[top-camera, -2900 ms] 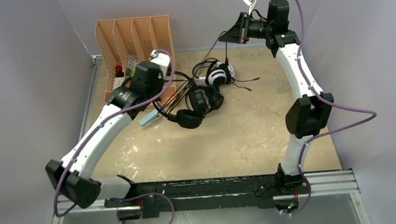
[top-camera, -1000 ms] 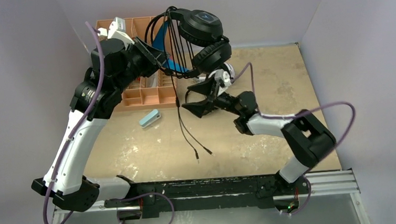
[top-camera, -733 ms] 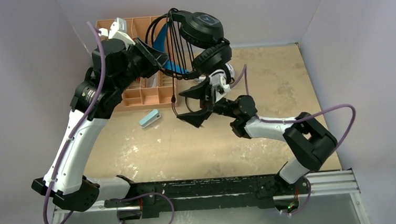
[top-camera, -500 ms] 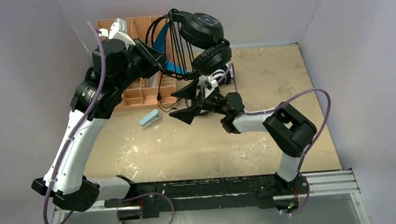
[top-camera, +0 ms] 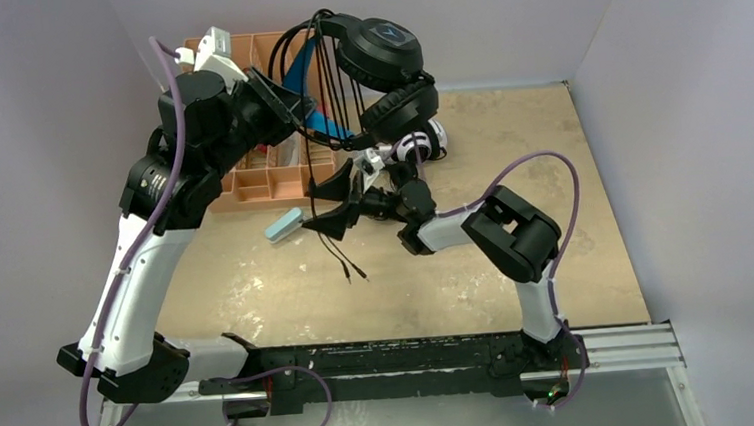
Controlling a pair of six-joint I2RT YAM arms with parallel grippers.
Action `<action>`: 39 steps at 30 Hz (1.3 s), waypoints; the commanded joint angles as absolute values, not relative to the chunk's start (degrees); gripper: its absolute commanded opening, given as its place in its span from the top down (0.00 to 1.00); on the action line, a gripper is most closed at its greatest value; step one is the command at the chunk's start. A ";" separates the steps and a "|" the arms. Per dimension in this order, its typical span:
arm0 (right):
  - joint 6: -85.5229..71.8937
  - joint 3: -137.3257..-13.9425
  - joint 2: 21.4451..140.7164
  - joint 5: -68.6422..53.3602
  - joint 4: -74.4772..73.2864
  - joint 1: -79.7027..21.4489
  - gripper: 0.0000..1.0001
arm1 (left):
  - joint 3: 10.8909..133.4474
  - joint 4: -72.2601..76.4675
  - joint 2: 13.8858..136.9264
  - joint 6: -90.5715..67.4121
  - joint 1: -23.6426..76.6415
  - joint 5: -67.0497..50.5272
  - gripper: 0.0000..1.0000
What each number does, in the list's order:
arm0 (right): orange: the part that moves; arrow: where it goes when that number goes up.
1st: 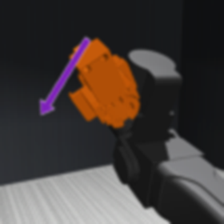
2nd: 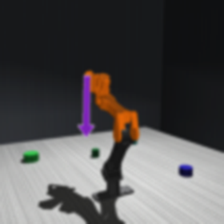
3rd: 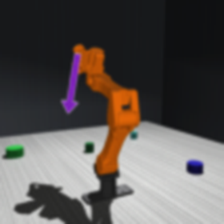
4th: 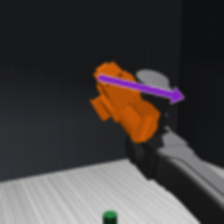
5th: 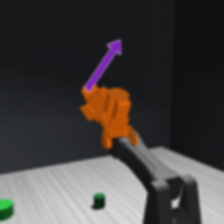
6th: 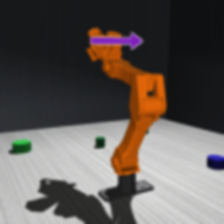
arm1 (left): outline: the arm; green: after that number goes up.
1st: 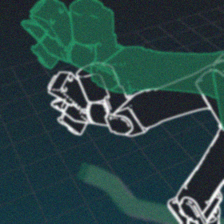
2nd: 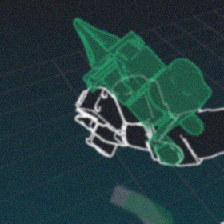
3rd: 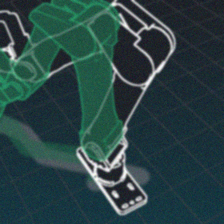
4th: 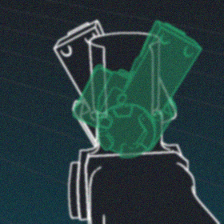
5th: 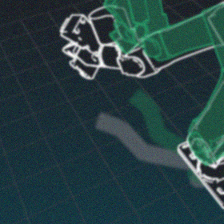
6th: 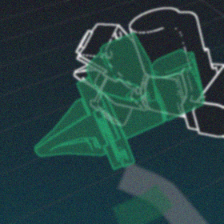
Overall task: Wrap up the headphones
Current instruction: Wrap the headphones cable around the headphones.
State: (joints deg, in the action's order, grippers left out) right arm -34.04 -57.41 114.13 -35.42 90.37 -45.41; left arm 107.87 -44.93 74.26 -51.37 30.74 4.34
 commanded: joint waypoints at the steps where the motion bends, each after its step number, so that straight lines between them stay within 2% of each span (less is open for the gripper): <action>1: -36.10 -57.59 113.25 -34.38 106.63 -47.26 0.11 | 111.27 -39.62 73.02 -52.20 30.41 4.28 1.00; 8: -28.87 -46.32 99.04 -28.21 90.53 -41.39 0.07 | 111.10 -40.10 72.70 -52.03 30.36 4.14 1.00; 13: -27.77 -44.24 93.00 -28.75 86.77 -40.85 0.07 | 110.79 -39.83 72.67 -51.81 30.41 4.10 1.00; 15: -25.58 -47.52 93.50 -29.71 83.38 -44.35 0.07 | 110.74 -39.73 72.76 -51.85 30.37 4.13 1.00; 17: -27.74 -49.73 96.44 -30.44 86.93 -46.61 0.07 | 110.75 -39.64 72.77 -51.70 30.41 4.17 1.00; 21: -30.38 -50.57 100.94 -28.62 91.26 -46.85 0.07 | 111.30 -40.11 72.84 -51.76 30.41 4.31 1.00; 26: -31.67 -53.37 105.80 -28.27 93.04 -47.28 0.12 | 111.15 -39.84 72.86 -51.91 30.41 3.61 1.00; 28: -32.41 -54.59 107.62 -29.15 93.64 -47.27 0.20 | 111.18 -39.79 72.84 -52.10 30.38 3.29 1.00; 30: -33.25 -55.41 108.81 -30.41 94.31 -47.24 0.34 | 111.46 -39.84 72.74 -51.97 30.41 3.26 1.00; 32: -34.33 -55.58 109.74 -32.46 95.68 -47.28 0.56 | 111.78 -40.07 72.73 -51.77 30.41 3.29 1.00; 35: -36.40 -51.93 108.82 -33.52 98.53 -45.91 0.97 | 112.36 -40.89 73.10 -50.25 30.38 2.11 1.00; 37: -37.73 -46.27 105.27 -33.40 99.70 -43.43 1.00 | 113.46 -43.56 73.34 -47.32 30.41 4.71 1.00; 39: -38.60 -39.18 98.70 -35.20 98.03 -41.69 1.00 | 112.88 -45.25 72.42 -43.73 30.37 12.13 1.00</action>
State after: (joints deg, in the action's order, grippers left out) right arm -35.77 -48.73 108.55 -32.21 89.84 -45.69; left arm 109.30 -46.89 74.35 -48.56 30.76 4.54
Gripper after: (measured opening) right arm 0.012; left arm 0.107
